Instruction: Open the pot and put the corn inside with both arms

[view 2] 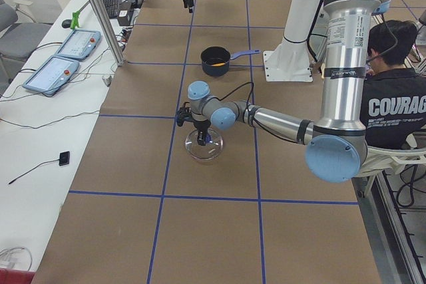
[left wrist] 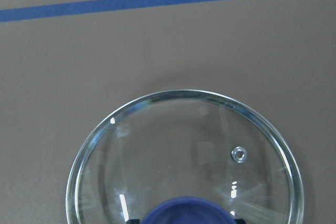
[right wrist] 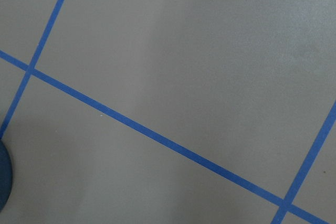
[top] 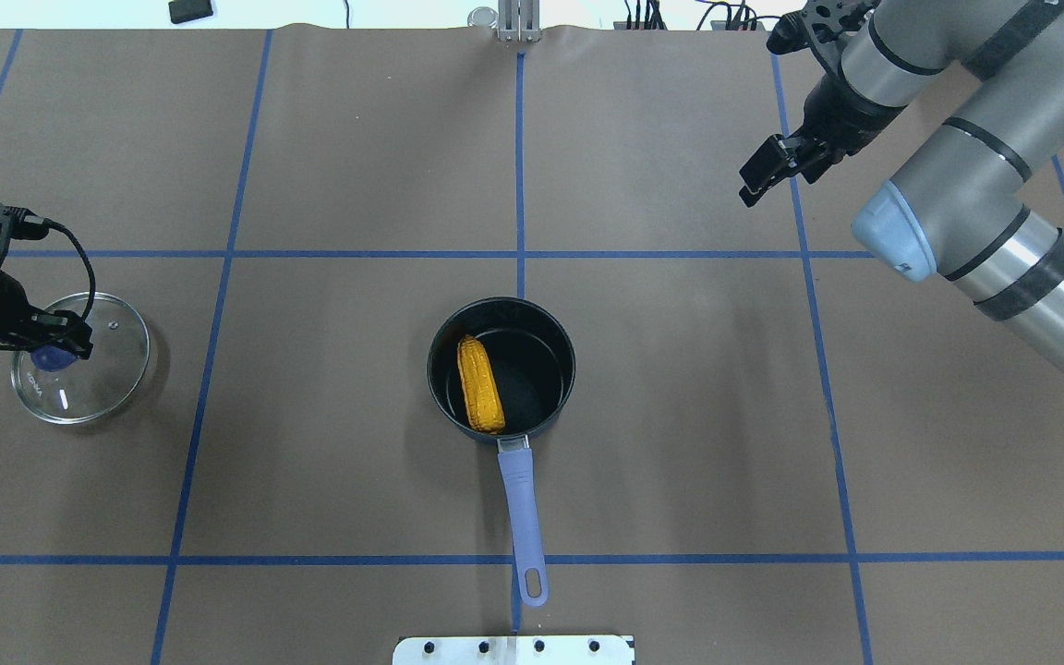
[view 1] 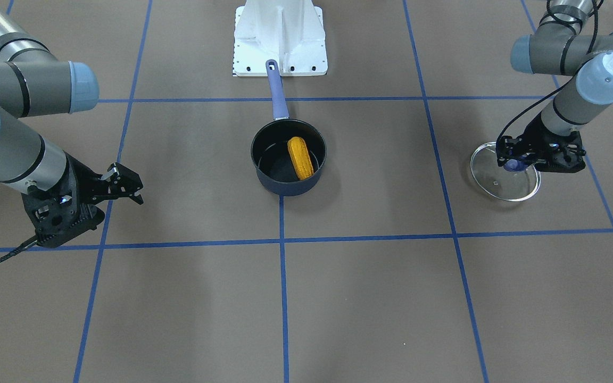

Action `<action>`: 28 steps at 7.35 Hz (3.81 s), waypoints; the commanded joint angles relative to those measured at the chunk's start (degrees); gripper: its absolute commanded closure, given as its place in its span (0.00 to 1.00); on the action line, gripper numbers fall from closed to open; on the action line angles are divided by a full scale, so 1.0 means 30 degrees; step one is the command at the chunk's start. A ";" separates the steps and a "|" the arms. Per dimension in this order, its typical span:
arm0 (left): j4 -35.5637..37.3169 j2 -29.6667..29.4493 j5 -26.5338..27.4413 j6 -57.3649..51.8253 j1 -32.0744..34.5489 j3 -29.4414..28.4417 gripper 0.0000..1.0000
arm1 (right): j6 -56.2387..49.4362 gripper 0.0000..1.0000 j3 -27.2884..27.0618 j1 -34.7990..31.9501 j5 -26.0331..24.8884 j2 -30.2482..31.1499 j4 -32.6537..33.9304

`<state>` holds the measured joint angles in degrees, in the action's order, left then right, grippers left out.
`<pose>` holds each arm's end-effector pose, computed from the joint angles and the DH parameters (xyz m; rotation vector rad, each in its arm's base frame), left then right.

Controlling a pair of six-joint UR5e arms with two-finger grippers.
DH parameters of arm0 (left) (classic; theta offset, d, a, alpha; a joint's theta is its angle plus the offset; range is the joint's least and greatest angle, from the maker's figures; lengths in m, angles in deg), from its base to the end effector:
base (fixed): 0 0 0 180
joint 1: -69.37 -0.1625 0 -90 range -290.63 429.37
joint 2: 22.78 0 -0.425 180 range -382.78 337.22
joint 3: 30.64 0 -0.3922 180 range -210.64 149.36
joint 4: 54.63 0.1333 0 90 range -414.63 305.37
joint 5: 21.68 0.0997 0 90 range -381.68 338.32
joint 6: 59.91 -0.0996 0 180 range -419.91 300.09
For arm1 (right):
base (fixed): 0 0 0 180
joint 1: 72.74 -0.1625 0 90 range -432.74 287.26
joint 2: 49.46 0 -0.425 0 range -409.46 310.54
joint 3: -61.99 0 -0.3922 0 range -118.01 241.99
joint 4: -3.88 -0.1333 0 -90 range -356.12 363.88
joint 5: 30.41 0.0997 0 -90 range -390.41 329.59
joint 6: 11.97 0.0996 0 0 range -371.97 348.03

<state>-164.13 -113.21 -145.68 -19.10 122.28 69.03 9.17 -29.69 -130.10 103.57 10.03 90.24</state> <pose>0.2498 -0.4590 0.5413 0.0252 0.7656 0.0915 -0.3076 -0.5992 0.3195 0.1953 -0.9356 -0.4251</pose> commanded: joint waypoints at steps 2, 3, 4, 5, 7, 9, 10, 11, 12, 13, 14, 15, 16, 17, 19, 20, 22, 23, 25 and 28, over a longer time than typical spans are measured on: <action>-0.0004 -0.0265 0.0024 -0.0039 -0.0001 -0.0377 0.38 | -0.0014 0.00 0.0002 -0.0012 0.0017 0.0033 -0.0046; -0.0004 -0.0296 0.0024 -0.0068 -0.0001 -0.0437 0.38 | -0.0014 0.00 0.0002 0.0017 0.0017 0.0033 -0.0046; -0.0004 -0.0297 -0.0005 -0.0069 -0.0001 -0.0525 0.33 | 0.0073 0.00 0.0002 0.0018 0.0017 0.0033 -0.0046; -0.0004 -0.0384 0.0024 -0.0069 -0.0001 -0.0555 0.28 | 0.0103 0.00 0.0002 -0.0011 0.0017 0.0033 -0.0017; 0.0055 -0.0414 -0.0005 -0.0069 -0.0001 -0.0584 0.18 | 0.0191 0.00 -0.0056 -0.0070 0.0075 0.0033 -0.0016; 0.0230 -0.0355 -0.1311 -0.1114 0.0202 -0.0467 0.08 | -0.0042 0.00 -0.0114 -0.0537 0.0075 0.0585 -0.0074; 0.0492 -0.0210 -0.1961 -0.2545 0.1480 -0.0467 0.06 | -0.0101 0.00 -0.0173 -0.0916 0.0133 0.0821 -0.0046; 0.0959 -0.0006 -0.2577 -0.4270 0.2566 -0.0496 0.05 | -0.0160 0.00 -0.0203 -0.1326 0.0221 0.1636 -0.0307; 0.1253 0.0721 -0.2989 -0.6057 0.3969 -0.0439 0.05 | -0.0073 0.00 -0.0203 -0.1852 0.0512 0.2572 -0.1005; 0.1256 0.1512 -0.3370 -0.7873 0.5172 -0.0467 0.05 | -0.0159 0.00 -0.0348 -0.2727 0.1095 0.3800 -0.1941; 0.1285 0.2245 -0.3461 -0.9573 0.6489 -0.0525 0.04 | -0.0218 0.00 -0.1074 -0.3461 0.0985 0.5204 -0.2211; 0.1285 0.2919 -0.3462 -1.1040 0.7721 -0.0700 0.03 | -0.0306 0.00 -0.1372 -0.4339 0.1100 0.6146 -0.2185; 0.1198 0.3245 -0.3462 -1.1780 0.8748 -0.0934 0.03 | -0.0945 0.00 -0.1723 -0.5247 0.1768 0.7490 -0.2126; 0.1140 0.3596 -0.3462 -1.2397 0.9484 -0.1110 0.03 | -0.1444 0.00 -0.1784 -0.5720 0.2152 0.8519 -0.2097; 0.0993 0.4065 -0.3491 -1.3275 1.1122 -0.1287 0.03 | -0.2148 0.00 -0.1785 -0.7094 0.2504 0.9143 -0.1893; 0.0993 0.4417 -0.3520 -1.3862 1.1944 -0.1288 0.03 | -0.2529 0.00 -0.1756 -0.7391 0.2507 0.9260 -0.1862; 0.0613 0.5004 -0.4802 -1.4276 1.3410 -0.1346 0.03 | -0.3992 0.00 -0.1347 -0.7714 0.2507 0.9261 -0.1192; 0.0612 0.5006 -0.4926 -1.4278 1.3736 -0.1375 0.03 | -0.4114 0.00 -0.1374 -0.7978 0.2478 0.9319 -0.1188; 0.0203 0.5006 -0.4927 -1.4249 1.3768 -0.1901 0.03 | -0.4145 0.00 -0.1463 -0.8186 0.2449 0.9611 -0.1217; 0.0201 0.5006 -0.4927 -1.4248 1.3739 -0.1990 0.03 | -0.4116 0.00 -0.1462 -0.8156 0.2273 0.9466 -0.1218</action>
<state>-163.48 -98.19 -160.45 -61.85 163.54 63.30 -3.22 -34.05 -154.58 110.59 38.52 86.59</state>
